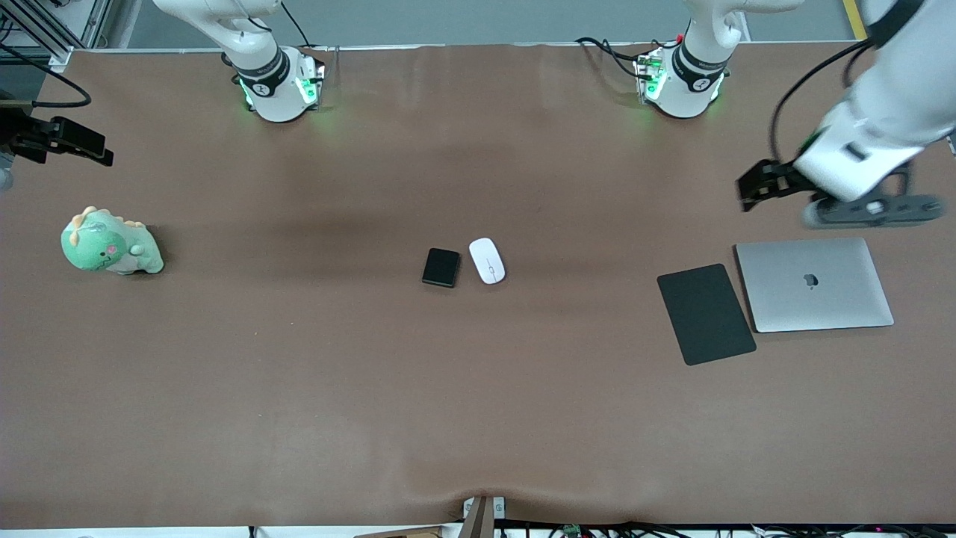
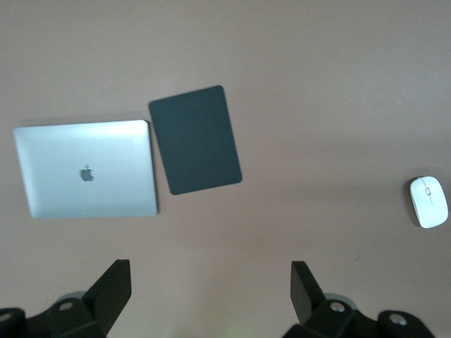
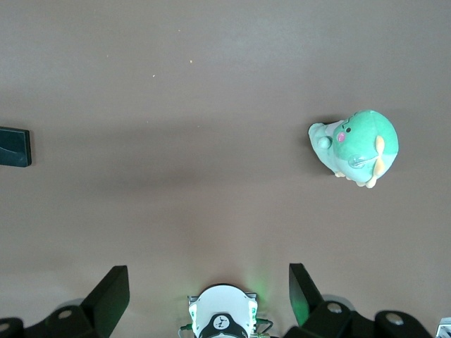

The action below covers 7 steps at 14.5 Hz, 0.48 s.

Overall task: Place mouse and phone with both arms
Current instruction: 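Move the left gripper toward the white mouse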

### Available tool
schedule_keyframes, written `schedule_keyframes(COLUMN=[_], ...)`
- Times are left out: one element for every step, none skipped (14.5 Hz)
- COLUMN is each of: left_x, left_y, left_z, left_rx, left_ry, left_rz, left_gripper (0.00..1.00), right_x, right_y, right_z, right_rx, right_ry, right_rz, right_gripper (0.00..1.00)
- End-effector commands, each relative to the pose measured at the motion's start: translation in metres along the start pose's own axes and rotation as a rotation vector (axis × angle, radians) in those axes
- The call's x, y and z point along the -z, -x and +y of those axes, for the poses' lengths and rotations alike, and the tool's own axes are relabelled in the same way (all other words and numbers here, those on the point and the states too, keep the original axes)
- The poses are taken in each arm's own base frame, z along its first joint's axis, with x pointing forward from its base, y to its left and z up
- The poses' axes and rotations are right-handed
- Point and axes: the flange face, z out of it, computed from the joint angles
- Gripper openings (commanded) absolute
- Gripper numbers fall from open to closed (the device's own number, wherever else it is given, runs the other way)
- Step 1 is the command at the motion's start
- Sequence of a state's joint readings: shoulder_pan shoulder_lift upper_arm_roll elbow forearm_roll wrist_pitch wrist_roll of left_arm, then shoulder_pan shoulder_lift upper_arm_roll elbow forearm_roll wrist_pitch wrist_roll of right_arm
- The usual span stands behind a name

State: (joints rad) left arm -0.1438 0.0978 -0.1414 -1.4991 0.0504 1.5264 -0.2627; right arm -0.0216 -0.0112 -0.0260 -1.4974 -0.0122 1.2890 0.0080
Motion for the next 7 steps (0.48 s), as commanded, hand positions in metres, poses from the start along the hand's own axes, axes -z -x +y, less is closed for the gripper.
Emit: schedule_keyframes(left_x=[-0.036,-0.052,-0.065,-0.079,-0.097,-0.113,-0.133], left_y=[-0.002,0.001,0.005,0.008,0.012,0.020,0.024], left_z=[0.046,0.065,0.084,0.101,0.124,0.148,0.172], left_rx=[0.007,0.028,0.046,0.065,0.078,0.095,0.119], left_ry=[-0.003,-0.003,0.001,0.011,0.017,0.024,0.029], left_rz=[-0.040,-0.032,-0.027,-0.015,-0.002,0.011,0.013], left_gripper=[1.00,1.00,1.00,1.00,1.00,1.00,1.00], right_x=[0.004,0.004,0.005,0.005,0.004,0.004,0.004], right_y=[-0.001,-0.001,-0.001,-0.001,-0.001,-0.001,-0.002], right_z=[0.002,-0.003,-0.003,-0.003,-0.004,-0.004,-0.003], right_rx=[0.005,0.014,0.016,0.016,0.017,0.017,0.013], right_ry=[0.000,0.012,0.015,0.015,0.017,0.016,0.009], right_rz=[-0.007,-0.005,-0.004,-0.004,-0.007,-0.005,-0.004], right_gripper=[1.00,1.00,1.00,1.00,1.00,1.00,1.00])
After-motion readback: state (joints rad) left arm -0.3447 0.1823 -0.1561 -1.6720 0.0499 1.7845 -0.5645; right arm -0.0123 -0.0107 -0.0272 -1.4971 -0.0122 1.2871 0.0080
